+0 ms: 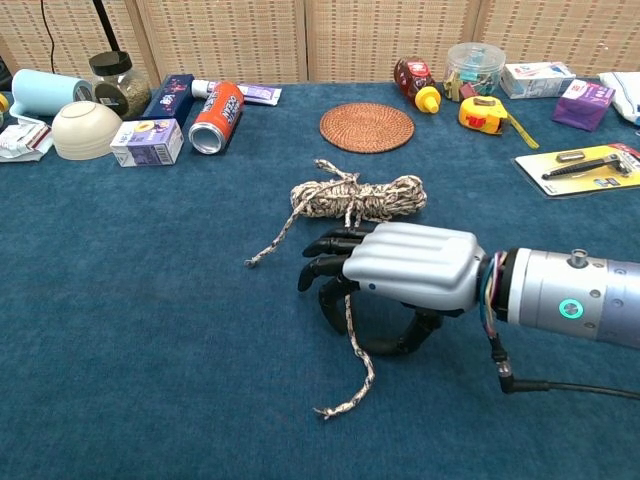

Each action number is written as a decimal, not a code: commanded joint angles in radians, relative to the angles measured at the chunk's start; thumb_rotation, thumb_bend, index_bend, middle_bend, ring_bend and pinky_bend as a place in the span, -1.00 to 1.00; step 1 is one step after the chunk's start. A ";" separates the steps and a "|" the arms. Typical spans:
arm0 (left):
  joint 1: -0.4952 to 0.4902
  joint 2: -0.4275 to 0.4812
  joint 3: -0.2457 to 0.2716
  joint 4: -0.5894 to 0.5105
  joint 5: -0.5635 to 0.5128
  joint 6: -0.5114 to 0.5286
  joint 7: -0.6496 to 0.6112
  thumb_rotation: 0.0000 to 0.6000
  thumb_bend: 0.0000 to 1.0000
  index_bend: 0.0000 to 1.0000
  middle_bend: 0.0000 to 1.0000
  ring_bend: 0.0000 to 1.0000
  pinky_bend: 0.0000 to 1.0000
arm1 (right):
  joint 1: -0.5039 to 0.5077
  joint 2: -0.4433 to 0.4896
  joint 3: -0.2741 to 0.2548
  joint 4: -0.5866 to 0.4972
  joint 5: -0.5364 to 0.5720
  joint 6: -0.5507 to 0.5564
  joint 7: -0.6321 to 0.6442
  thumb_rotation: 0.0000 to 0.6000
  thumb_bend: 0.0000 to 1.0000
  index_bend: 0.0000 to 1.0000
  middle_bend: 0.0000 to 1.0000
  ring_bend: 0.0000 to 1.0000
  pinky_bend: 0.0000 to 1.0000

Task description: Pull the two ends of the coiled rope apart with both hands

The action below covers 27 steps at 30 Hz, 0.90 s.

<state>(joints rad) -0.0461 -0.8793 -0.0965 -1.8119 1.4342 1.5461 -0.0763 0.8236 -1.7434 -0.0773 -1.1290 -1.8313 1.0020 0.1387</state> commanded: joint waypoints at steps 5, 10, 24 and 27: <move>0.000 0.002 0.000 -0.002 0.001 -0.001 -0.003 1.00 -0.41 -0.67 -0.85 -0.89 -1.00 | 0.004 -0.008 -0.006 0.012 0.005 0.002 0.002 1.00 -0.21 -0.06 -0.62 -0.97 -1.00; 0.002 0.003 0.000 -0.001 0.000 0.001 -0.006 1.00 -0.41 -0.67 -0.85 -0.89 -1.00 | 0.007 -0.014 -0.015 0.020 0.007 0.003 0.003 1.00 -0.21 -0.04 -0.62 -0.97 -1.00; 0.004 0.001 -0.001 0.009 -0.001 0.002 -0.016 1.00 -0.41 -0.67 -0.85 -0.89 -1.00 | 0.012 -0.030 -0.024 0.029 0.020 0.010 -0.009 1.00 -0.21 0.06 -0.55 -0.93 -1.00; 0.004 0.000 -0.001 0.010 -0.002 0.002 -0.018 1.00 -0.41 -0.67 -0.85 -0.89 -1.00 | 0.012 -0.031 -0.025 0.030 0.023 0.011 -0.010 1.00 -0.21 0.08 -0.53 -0.92 -1.00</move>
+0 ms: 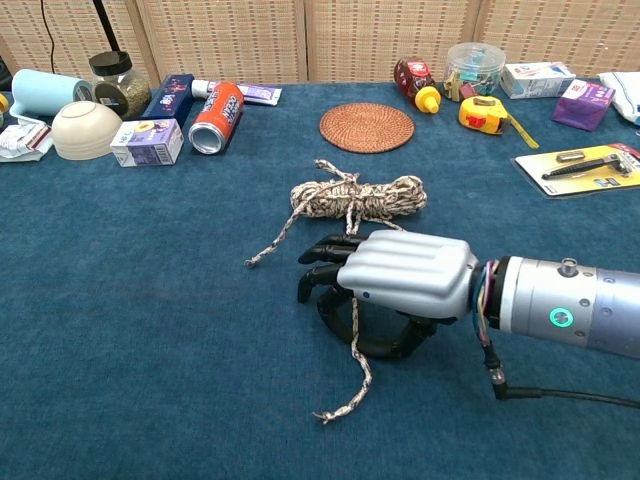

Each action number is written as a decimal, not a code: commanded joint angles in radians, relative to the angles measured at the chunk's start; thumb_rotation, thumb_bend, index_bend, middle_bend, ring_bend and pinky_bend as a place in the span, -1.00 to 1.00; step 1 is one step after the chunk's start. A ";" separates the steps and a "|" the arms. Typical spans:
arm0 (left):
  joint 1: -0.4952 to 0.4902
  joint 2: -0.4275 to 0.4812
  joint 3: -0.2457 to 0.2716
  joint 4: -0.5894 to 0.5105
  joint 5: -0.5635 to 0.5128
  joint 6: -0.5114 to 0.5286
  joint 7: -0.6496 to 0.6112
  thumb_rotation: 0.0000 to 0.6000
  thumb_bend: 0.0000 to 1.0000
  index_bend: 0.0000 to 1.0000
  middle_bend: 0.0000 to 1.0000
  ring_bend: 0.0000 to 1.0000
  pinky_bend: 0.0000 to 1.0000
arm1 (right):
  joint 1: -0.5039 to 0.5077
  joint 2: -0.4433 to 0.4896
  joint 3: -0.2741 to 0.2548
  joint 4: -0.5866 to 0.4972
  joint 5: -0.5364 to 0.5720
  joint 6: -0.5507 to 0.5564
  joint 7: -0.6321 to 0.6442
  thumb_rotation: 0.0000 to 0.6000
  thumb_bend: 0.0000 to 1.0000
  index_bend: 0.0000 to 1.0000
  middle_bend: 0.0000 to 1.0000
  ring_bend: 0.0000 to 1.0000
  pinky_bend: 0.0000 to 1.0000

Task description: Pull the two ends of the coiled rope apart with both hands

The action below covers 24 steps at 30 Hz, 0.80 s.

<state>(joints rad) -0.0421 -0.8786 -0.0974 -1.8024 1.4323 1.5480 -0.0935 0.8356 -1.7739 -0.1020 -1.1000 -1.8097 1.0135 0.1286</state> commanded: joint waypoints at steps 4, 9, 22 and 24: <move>0.001 -0.002 0.000 0.003 0.001 0.001 -0.002 1.00 -0.41 -0.67 -0.85 -0.89 -1.00 | 0.001 -0.001 -0.003 0.001 0.004 0.001 0.001 1.00 -0.21 0.11 -0.51 -0.91 -1.00; 0.002 -0.002 0.001 0.004 0.001 0.001 -0.003 1.00 -0.41 -0.67 -0.85 -0.89 -1.00 | 0.002 -0.002 -0.005 0.002 0.007 0.004 0.000 1.00 -0.20 0.12 -0.50 -0.90 -1.00; -0.006 0.000 -0.004 0.003 0.021 0.005 0.001 1.00 -0.41 -0.67 -0.85 -0.89 -1.00 | -0.009 0.008 0.000 -0.025 0.027 0.019 -0.009 1.00 -0.15 0.18 -0.45 -0.86 -1.00; -0.010 -0.001 -0.004 0.002 0.028 0.004 0.002 1.00 -0.41 -0.67 -0.85 -0.89 -1.00 | -0.013 0.015 0.003 -0.036 0.034 0.022 -0.010 1.00 -0.15 0.18 -0.45 -0.85 -1.00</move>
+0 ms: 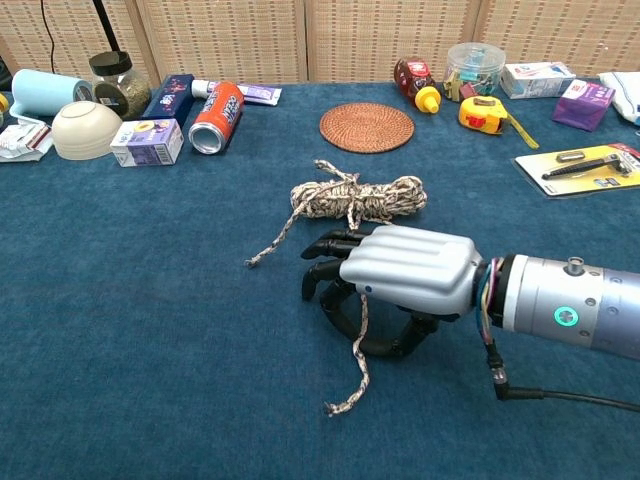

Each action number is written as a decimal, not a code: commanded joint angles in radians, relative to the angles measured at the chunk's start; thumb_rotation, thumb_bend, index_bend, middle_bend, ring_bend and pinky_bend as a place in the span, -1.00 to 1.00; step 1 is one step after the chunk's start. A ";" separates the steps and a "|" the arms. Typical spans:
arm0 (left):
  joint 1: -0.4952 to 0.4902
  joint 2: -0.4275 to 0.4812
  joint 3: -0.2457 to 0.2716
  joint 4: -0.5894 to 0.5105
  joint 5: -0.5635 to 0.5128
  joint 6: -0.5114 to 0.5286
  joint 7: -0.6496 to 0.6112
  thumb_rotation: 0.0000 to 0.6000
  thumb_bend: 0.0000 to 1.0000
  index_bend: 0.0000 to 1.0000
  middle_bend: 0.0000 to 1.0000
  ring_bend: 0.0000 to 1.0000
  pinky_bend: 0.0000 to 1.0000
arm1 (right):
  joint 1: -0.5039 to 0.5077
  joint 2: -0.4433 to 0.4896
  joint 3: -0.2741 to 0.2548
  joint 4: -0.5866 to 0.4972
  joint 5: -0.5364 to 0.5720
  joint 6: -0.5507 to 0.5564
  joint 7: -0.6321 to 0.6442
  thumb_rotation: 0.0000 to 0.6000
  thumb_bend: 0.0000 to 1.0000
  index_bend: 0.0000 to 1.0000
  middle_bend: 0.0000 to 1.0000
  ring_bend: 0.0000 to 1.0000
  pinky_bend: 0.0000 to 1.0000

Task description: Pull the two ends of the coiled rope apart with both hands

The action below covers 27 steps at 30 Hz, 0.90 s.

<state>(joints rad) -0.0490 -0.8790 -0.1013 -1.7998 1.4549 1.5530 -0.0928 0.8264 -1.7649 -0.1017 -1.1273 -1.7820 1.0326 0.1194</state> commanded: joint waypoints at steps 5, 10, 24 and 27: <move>-0.013 -0.004 -0.002 0.000 0.015 -0.008 -0.002 1.00 -0.41 -0.67 -0.85 -0.89 -1.00 | -0.011 0.021 0.010 -0.031 0.022 0.004 -0.008 1.00 -0.14 0.19 -0.45 -0.83 -1.00; -0.030 -0.005 -0.005 -0.001 0.028 -0.023 -0.008 1.00 -0.41 -0.67 -0.85 -0.89 -1.00 | -0.025 0.038 0.016 -0.050 0.039 0.016 -0.008 1.00 -0.14 0.19 -0.43 -0.82 -1.00; -0.137 -0.005 -0.013 0.008 0.063 -0.164 -0.020 1.00 -0.41 -0.58 -0.85 -0.89 -1.00 | -0.071 0.118 0.030 -0.161 0.075 0.052 -0.060 1.00 -0.13 0.19 -0.43 -0.79 -1.00; -0.173 -0.014 -0.015 0.014 0.066 -0.211 -0.019 1.00 -0.41 -0.58 -0.85 -0.89 -1.00 | -0.085 0.138 0.036 -0.192 0.088 0.061 -0.079 1.00 -0.13 0.20 -0.43 -0.79 -1.00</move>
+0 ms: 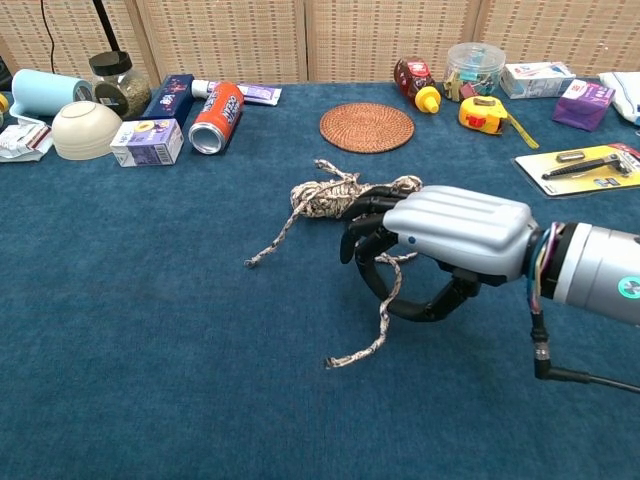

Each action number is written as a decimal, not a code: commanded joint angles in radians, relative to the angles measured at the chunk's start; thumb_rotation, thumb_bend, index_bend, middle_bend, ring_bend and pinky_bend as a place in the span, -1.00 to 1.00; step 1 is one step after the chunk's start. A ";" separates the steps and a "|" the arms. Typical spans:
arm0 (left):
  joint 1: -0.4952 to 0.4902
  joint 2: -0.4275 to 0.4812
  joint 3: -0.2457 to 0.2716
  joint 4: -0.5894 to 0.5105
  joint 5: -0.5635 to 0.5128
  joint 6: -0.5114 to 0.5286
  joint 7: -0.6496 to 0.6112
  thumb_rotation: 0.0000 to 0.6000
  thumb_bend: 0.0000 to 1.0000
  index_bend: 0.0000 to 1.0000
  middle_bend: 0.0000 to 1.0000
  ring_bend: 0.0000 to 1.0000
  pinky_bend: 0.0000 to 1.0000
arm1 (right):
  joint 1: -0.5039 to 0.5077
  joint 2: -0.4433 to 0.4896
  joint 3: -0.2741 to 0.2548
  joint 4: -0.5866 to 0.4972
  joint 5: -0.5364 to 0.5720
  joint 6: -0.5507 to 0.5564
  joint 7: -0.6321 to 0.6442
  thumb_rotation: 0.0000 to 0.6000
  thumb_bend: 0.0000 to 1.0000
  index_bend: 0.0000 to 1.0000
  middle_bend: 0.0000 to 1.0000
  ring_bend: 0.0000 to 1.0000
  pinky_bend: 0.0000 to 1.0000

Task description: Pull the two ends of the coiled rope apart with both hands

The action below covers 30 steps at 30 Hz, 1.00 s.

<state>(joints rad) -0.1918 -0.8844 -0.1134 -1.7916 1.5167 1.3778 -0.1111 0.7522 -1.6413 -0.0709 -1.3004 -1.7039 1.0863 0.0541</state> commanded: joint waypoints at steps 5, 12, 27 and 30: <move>-0.107 -0.049 -0.011 0.013 0.000 -0.135 0.047 1.00 -0.41 -0.58 -0.85 -0.89 -1.00 | -0.033 0.039 0.017 -0.062 0.030 0.023 -0.033 1.00 -0.14 0.20 -0.42 -0.78 -1.00; -0.180 -0.107 -0.027 0.011 -0.041 -0.216 0.116 1.00 -0.41 -0.53 -0.85 -0.89 -1.00 | -0.052 0.056 0.025 -0.090 0.042 0.031 -0.048 1.00 -0.13 0.21 -0.41 -0.77 -1.00; -0.317 -0.222 -0.060 0.000 -0.172 -0.379 0.178 1.00 -0.41 -0.37 -0.85 -0.85 -1.00 | -0.083 0.074 0.032 -0.118 0.054 0.044 -0.061 1.00 -0.12 0.22 -0.41 -0.77 -1.00; -0.358 -0.282 -0.070 0.011 -0.196 -0.401 0.217 1.00 -0.41 -0.30 -0.85 -0.83 -1.00 | -0.091 0.075 0.033 -0.118 0.062 0.041 -0.062 1.00 -0.12 0.21 -0.41 -0.77 -1.00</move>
<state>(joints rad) -0.5270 -1.1358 -0.1759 -1.7877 1.3395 0.9903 0.0819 0.6625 -1.5664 -0.0385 -1.4186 -1.6427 1.1281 -0.0077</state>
